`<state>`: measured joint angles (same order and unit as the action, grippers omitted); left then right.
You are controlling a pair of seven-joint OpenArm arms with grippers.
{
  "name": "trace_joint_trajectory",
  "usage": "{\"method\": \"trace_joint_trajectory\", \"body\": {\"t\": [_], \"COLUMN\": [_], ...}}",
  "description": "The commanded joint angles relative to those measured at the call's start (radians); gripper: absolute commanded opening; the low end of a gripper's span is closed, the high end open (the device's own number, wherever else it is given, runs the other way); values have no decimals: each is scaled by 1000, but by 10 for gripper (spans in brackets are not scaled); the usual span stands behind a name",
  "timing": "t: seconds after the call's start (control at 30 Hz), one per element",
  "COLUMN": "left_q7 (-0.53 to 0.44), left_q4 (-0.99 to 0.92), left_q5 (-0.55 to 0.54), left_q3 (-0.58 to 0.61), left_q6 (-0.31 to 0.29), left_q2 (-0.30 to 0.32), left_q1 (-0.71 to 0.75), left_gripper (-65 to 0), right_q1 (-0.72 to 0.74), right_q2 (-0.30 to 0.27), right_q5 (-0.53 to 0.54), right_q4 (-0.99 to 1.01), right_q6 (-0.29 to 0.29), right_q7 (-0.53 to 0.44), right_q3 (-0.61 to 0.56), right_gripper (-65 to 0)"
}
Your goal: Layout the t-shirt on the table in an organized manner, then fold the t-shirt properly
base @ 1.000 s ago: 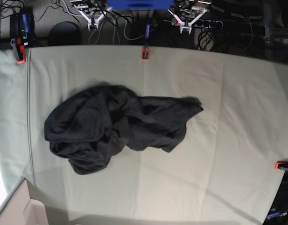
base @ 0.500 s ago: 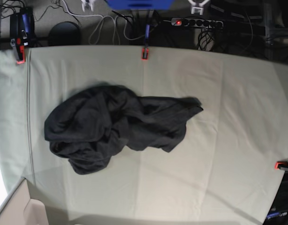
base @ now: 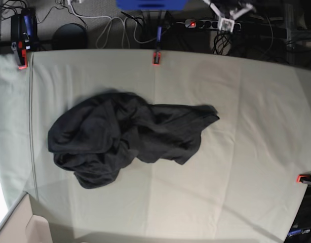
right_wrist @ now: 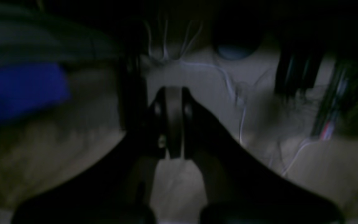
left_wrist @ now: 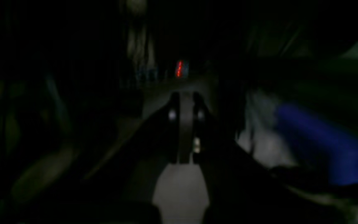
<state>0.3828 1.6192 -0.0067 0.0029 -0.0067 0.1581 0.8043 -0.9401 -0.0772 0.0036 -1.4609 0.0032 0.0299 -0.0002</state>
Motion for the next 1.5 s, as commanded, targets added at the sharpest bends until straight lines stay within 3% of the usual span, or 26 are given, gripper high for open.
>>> {"method": "trace_joint_trajectory", "body": {"t": [0.0,0.13,0.3,0.4,0.5,0.6,0.83,1.03,1.47], "left_q7": [15,74,106,107,107,107,107,107,100], "left_q4": [77,278,376,375,375,375,352,232,-35], "left_q5": [4,4,4,4,4,4,4,7,6], "left_q3": [-4,-5,1,-1,3,4,-1,-1,-123], "left_q6": [7,9,9,4,6,4,3,9,12], "left_q2": [10,11,-18,-76,-117,-147,-144,-116,-159], "left_q1": [33,40,-20,-90,-128,-168,-285,-389,-586], "left_gripper": [-649,-649,-646,-640,-563,-475,-319,-311,-309], "right_q1": [-40,-96,-66,-1,71,123,129,131,132], "right_q2": [-9,-9,-2,0,35,49,46,41,44], "right_q5": [0,0,0,2,2,2,2,2,2], "right_q4": [-62,-263,-419,-505,-551,-555,-558,-558,-548], "right_q6": [2,2,2,2,2,2,2,2,2], "right_q7": [-20,-20,-6,109,247,330,354,354,362], "right_q3": [2,29,42,39,41,39,32,32,30], "right_gripper": [-650,-650,-650,-650,-649,-602,-451,-381,-381]}}
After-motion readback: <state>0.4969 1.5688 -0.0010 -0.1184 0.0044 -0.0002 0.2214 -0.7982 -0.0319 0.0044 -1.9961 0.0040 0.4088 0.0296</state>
